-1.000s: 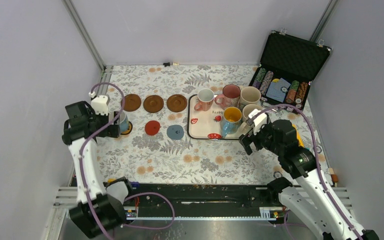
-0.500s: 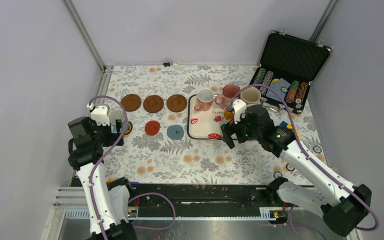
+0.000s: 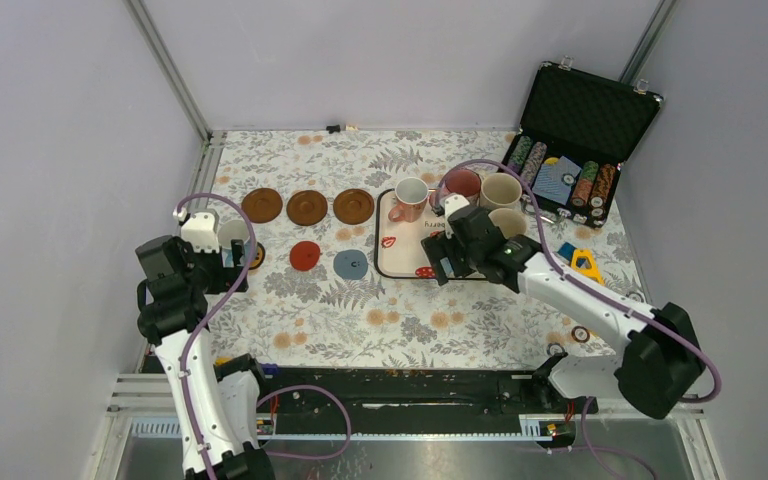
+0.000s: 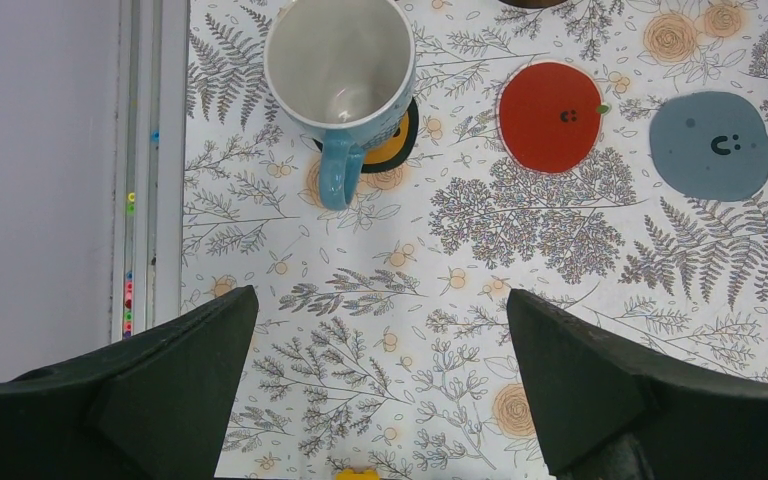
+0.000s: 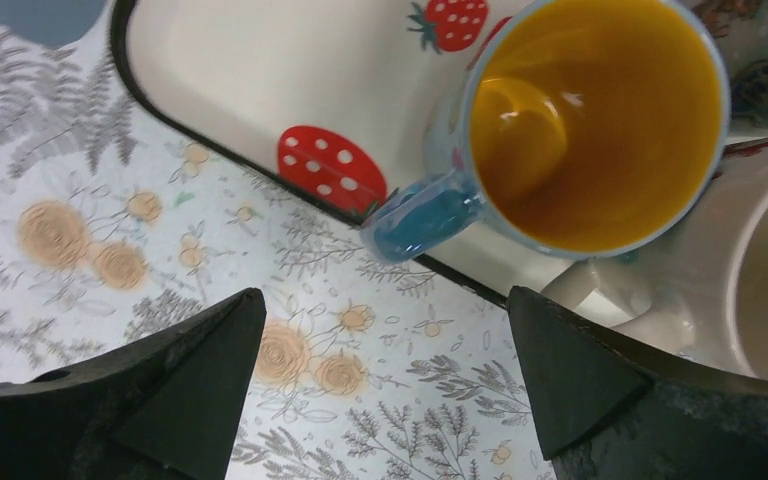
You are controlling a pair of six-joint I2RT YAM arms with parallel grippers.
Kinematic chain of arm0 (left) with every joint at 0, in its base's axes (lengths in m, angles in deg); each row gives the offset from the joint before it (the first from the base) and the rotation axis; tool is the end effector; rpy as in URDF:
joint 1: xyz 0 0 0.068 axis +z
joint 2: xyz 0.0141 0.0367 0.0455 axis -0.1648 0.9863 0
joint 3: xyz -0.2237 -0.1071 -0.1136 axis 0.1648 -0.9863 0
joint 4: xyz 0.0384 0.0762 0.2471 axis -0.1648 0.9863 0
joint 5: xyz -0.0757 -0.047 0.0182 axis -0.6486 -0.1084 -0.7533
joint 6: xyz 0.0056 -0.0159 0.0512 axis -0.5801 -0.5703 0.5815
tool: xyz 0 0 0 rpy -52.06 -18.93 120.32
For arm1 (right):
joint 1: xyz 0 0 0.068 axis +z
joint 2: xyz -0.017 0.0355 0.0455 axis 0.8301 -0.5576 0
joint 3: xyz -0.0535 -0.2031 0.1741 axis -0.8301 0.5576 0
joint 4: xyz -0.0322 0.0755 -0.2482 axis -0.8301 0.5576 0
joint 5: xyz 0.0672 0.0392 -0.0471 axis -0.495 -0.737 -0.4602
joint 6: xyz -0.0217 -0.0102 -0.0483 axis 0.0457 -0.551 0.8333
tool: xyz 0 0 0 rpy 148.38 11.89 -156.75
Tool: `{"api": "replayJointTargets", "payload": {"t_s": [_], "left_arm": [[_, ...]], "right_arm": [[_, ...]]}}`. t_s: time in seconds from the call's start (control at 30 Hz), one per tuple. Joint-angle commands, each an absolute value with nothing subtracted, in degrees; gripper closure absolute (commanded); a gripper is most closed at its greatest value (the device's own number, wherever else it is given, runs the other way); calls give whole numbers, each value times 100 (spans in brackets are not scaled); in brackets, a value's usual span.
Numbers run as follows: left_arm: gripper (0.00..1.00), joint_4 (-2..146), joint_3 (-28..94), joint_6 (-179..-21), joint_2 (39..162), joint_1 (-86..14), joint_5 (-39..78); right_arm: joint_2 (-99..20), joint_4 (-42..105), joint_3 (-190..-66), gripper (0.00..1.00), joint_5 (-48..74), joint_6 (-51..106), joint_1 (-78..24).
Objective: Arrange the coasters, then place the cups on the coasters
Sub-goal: Pick up the cup from the tray.
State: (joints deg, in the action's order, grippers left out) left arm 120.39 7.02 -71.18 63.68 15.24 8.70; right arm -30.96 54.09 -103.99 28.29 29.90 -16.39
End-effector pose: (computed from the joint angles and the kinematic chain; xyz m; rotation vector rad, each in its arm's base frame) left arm 0.1241 0.0444 0.3039 0.0409 2.1941 0.0388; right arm 0.2100 0.1680 0.2597 -0.6374 2.2453 0.2233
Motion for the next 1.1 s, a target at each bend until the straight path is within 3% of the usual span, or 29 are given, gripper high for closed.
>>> {"api": "replayJointTargets", "payload": {"t_s": [0.0,0.13,0.33,0.57,0.63,0.73,0.77,1.07], "left_arm": [[1,11763,692,-7165,6291,1560,827],[1,11727,665,-7162,6232,1582,797],[1,11699,626,-7156,6124,1617,796],[1,11682,606,-7145,6078,1644,780],[1,11703,618,-7145,6097,1644,776],[1,11704,609,-7139,6054,1675,792],[1,11687,597,-7136,6040,1679,774],[1,11715,604,-7122,6051,1721,769]], "right_arm": [[-3524,5249,-10900,0,3747,2733,-1513],[-4050,5387,-11191,0,4267,2715,-1432],[-4794,5612,-11588,9,4686,2624,-1425],[-5049,5573,-11690,32,4830,2598,-1434],[-5073,5547,-11672,45,4844,2602,-1436],[-5035,5564,-11644,73,4792,2598,-1433],[-5008,5554,-11630,78,4788,2598,-1430],[-4881,5629,-11565,84,4691,2507,-1435]]}}
